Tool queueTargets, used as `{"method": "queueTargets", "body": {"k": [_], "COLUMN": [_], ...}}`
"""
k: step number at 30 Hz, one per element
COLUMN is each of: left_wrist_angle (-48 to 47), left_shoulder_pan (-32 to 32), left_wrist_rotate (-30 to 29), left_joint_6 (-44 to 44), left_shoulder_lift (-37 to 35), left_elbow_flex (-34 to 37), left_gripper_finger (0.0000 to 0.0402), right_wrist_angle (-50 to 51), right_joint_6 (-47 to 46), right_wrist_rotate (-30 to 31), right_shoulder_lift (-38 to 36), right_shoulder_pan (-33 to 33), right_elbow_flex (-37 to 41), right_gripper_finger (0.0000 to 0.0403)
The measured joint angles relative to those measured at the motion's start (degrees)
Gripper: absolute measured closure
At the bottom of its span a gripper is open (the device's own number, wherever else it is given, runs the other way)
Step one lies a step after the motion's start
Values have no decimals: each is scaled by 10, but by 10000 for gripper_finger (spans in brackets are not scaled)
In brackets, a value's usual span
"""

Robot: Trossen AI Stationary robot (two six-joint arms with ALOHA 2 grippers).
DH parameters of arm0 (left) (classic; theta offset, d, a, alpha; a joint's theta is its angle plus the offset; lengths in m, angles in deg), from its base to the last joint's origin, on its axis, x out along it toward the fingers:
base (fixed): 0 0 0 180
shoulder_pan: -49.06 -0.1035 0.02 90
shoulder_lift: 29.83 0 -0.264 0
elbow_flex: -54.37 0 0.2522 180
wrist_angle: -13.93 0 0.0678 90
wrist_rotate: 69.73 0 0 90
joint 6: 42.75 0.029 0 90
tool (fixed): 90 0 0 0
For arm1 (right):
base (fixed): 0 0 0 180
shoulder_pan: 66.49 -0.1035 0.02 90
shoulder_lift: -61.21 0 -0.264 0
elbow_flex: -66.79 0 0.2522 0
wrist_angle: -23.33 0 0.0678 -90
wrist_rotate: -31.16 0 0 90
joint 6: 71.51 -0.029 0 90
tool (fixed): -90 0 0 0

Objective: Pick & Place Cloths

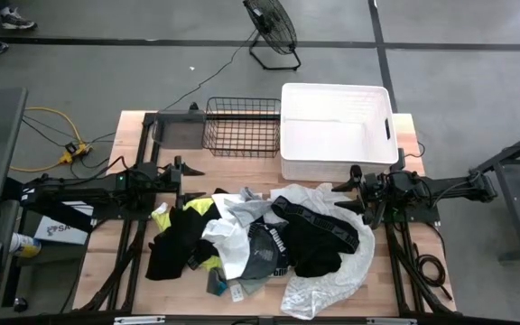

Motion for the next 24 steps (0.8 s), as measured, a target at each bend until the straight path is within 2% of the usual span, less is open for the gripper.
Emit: {"method": "queueTargets", "body": {"k": [13, 17, 24], "left_wrist_angle": [0, 0, 0], "left_shoulder_pan": [0, 0, 0], "left_wrist_rotate": [0, 0, 0], "left_joint_6": [0, 0, 0], "left_shoulder_lift": [0, 0, 0], "left_elbow_flex": [0, 0, 0], "left_gripper_finger": [80, 80, 80], "right_wrist_angle": [0, 0, -19], "right_joint_6": [1, 39, 34], "right_wrist_rotate": [0, 4, -14], "right_shoulder_lift": [0, 0, 0], "right_shoulder_pan": [0, 0, 0], "right_elbow_flex": [0, 0, 0], "right_gripper_finger": [190, 190, 190]}}
